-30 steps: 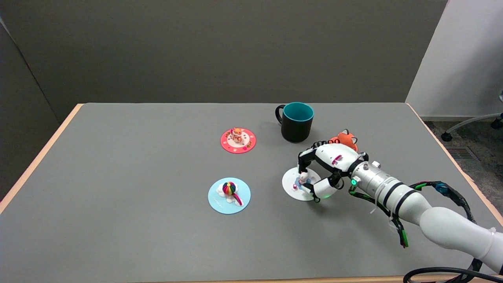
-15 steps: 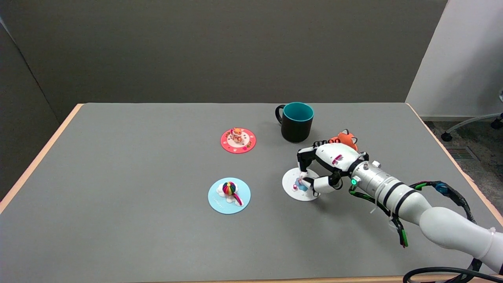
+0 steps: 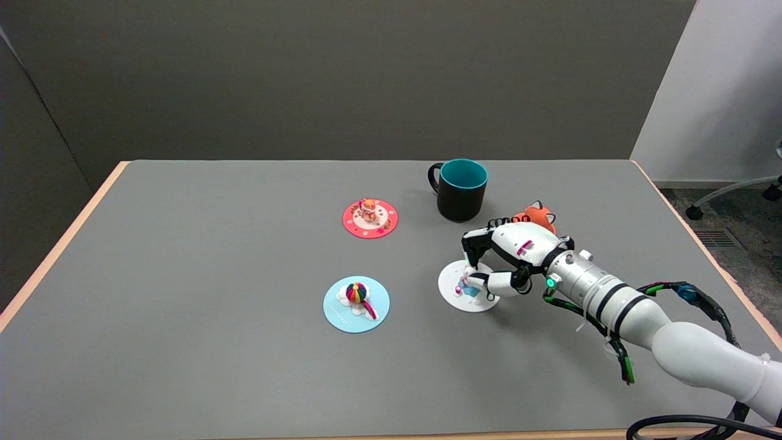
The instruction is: Pick up the white cup lid.
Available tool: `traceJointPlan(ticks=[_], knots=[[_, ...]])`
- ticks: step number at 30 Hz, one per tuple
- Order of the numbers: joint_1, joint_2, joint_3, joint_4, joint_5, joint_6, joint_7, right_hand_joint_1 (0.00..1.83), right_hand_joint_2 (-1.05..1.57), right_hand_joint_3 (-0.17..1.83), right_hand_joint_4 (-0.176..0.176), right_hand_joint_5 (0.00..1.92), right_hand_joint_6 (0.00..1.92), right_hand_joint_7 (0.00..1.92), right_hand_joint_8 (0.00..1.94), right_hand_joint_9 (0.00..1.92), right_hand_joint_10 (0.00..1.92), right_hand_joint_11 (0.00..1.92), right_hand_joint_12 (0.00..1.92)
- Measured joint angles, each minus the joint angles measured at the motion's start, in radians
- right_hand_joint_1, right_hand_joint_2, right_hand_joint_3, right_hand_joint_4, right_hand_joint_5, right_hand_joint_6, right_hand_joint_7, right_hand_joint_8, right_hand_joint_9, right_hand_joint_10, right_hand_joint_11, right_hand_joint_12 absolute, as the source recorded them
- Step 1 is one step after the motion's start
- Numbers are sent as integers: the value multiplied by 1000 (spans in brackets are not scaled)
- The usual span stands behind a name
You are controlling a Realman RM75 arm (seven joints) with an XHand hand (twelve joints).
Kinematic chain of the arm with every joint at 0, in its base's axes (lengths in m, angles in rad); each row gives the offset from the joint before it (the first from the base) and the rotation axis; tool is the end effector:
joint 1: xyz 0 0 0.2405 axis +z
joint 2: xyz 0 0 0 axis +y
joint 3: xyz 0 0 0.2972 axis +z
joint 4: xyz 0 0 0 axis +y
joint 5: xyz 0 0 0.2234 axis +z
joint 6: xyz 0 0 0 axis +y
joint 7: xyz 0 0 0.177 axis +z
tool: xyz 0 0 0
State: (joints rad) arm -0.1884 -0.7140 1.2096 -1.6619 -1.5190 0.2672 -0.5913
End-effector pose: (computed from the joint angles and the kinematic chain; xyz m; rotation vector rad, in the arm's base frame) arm -0.3122 -0.3313 0.3775 1.6529 -0.3431 -0.0087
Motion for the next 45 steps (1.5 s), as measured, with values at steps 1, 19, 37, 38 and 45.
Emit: traceJointPlan(ticks=[1, 19, 37, 38, 45], knots=[[0, 0, 0, 0, 0, 0, 0, 855, 1136, 319, 174, 658, 1515, 632, 648, 641, 260, 461, 267], [0, 0, -6, -1, 7, 7, -1, 891, 632, 932, -41, 820, 402, 760, 343, 615, 197, 428, 273], [0, 0, -18, -7, 8, 10, -1, 950, 1085, 276, 131, 780, 1329, 720, 435, 619, 208, 443, 263], [0, 0, -19, -7, 8, 11, -1, 924, 1095, 293, 150, 747, 1379, 705, 457, 620, 214, 443, 266], [0, 0, -25, -9, 7, 11, -1, 873, 1112, 349, 165, 676, 1500, 679, 508, 623, 231, 462, 245]])
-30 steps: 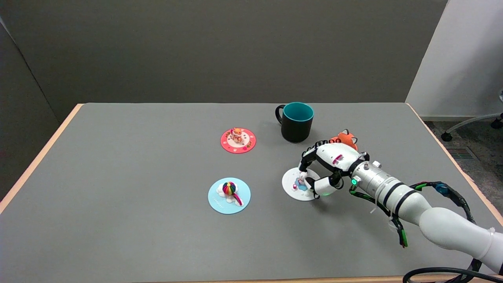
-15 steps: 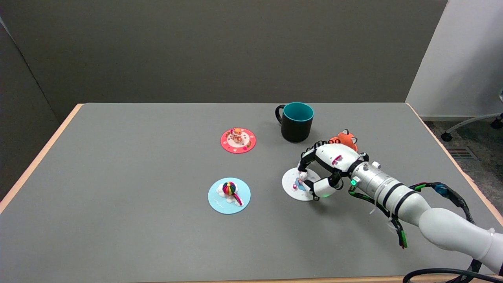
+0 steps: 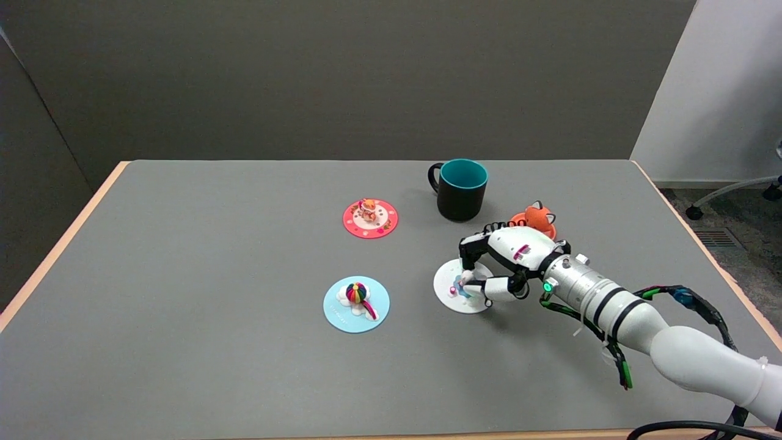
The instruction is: Pick up the white cup lid.
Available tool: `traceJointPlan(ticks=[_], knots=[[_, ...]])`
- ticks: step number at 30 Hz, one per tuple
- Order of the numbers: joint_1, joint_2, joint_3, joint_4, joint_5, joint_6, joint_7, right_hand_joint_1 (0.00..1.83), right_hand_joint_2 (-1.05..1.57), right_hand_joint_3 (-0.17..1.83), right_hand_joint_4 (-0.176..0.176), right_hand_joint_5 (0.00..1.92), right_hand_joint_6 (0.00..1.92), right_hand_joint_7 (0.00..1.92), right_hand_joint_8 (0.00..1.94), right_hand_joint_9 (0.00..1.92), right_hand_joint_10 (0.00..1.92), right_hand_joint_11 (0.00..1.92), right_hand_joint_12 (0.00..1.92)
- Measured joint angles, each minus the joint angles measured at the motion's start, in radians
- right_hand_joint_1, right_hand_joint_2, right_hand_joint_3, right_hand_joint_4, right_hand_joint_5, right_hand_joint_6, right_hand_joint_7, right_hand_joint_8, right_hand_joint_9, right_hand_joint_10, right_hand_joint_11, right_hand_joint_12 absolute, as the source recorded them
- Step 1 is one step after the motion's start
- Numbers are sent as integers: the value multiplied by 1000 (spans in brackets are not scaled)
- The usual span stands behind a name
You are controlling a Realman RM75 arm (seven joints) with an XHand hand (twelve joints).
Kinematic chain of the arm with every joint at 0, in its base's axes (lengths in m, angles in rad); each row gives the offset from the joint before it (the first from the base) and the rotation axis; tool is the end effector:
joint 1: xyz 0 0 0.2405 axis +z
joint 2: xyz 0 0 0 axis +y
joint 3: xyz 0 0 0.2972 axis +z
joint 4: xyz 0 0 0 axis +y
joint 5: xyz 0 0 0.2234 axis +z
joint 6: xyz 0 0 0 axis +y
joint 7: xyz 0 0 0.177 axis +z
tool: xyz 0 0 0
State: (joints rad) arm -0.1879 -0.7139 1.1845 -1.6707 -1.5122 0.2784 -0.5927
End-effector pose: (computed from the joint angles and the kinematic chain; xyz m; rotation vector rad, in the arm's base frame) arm -0.3152 -0.3282 0.3704 1.6635 -0.3581 -0.0069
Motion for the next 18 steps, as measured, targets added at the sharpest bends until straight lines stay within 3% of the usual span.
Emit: traceJointPlan(ticks=[13, 18], knots=[[0, 0, 4, -5, -2, 4, 0, 845, 1122, 368, 176, 648, 1547, 652, 600, 624, 276, 446, 286], [3, 0, 19, -12, -4, 4, 0, 882, 1097, 366, 164, 691, 1486, 672, 596, 637, 260, 470, 244]])
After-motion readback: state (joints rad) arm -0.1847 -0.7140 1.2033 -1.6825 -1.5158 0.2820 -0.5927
